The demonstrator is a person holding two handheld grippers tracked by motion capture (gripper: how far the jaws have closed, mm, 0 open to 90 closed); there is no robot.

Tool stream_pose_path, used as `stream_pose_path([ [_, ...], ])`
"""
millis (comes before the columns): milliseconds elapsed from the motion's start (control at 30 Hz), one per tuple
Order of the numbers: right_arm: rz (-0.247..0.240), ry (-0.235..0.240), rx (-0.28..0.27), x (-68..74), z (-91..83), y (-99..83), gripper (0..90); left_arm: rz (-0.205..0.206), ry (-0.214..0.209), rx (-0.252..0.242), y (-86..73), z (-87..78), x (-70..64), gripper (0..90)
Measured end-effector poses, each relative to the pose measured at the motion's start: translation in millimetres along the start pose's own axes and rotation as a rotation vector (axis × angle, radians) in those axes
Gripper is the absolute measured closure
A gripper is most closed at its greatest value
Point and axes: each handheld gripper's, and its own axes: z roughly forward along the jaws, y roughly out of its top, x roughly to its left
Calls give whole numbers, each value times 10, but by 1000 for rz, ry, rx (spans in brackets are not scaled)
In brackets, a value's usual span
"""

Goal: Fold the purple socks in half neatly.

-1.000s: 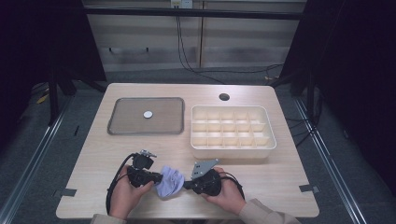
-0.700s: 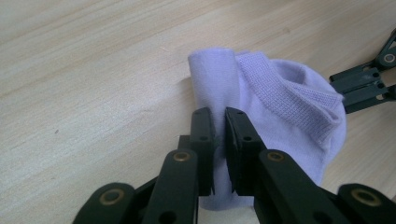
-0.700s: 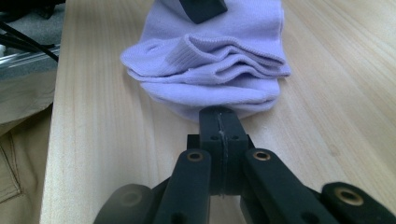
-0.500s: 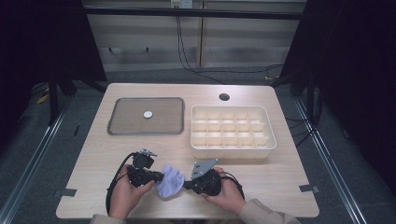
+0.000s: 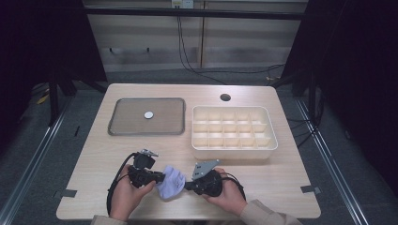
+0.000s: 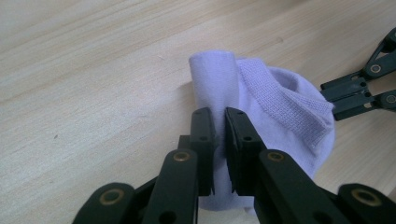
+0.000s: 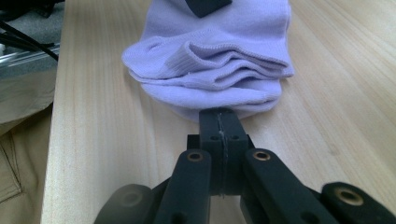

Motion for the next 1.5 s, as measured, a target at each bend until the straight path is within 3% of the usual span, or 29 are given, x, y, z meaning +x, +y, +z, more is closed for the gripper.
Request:
stream_pose_path([
  [533, 33, 3, -29, -16, -94, 55, 900, -4, 5, -22, 17, -26, -26, 818],
  [1500, 9, 10, 14, 16, 1, 17, 900, 73, -5, -22, 90, -90, -244, 830],
])
